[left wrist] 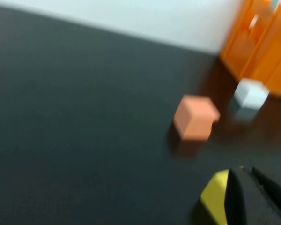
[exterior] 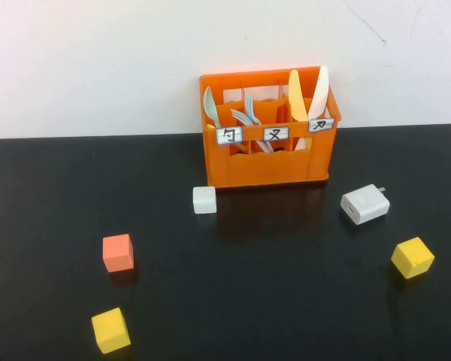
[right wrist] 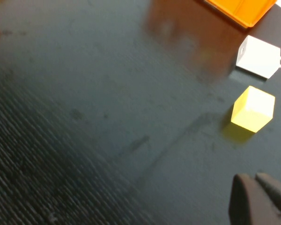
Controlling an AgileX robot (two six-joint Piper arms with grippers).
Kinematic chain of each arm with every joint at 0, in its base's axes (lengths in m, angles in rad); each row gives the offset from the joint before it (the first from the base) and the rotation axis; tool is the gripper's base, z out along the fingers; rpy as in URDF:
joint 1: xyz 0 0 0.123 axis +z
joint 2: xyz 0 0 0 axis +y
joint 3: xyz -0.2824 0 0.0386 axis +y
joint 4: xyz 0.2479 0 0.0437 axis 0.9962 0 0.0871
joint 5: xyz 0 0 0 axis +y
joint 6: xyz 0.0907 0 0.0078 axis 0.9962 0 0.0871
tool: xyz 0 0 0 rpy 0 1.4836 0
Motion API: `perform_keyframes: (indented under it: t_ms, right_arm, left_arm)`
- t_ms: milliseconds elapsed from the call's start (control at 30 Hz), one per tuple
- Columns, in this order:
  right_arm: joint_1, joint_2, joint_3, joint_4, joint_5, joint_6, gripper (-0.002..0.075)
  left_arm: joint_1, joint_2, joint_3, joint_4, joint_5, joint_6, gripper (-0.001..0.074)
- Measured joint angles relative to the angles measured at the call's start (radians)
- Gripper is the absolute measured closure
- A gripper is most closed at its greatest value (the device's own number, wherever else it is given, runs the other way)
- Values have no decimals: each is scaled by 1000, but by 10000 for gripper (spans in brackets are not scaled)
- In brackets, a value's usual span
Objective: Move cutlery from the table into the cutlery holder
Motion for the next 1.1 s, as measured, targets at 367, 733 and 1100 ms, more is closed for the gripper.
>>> perform_keyframes:
  t_ms: [367, 733, 1100]
  right_arm:
    - [0, 0, 0, 0, 0, 2, 728]
    - [0, 0, 0, 0, 0, 2, 728]
    - [0, 0, 0, 0, 0, 2, 728]
  left_arm:
    - [0, 0, -2, -18, 50, 0, 736]
    - [31, 0, -2, -19, 54, 27, 736]
    - [79, 0, -4, -31, 64, 78, 736]
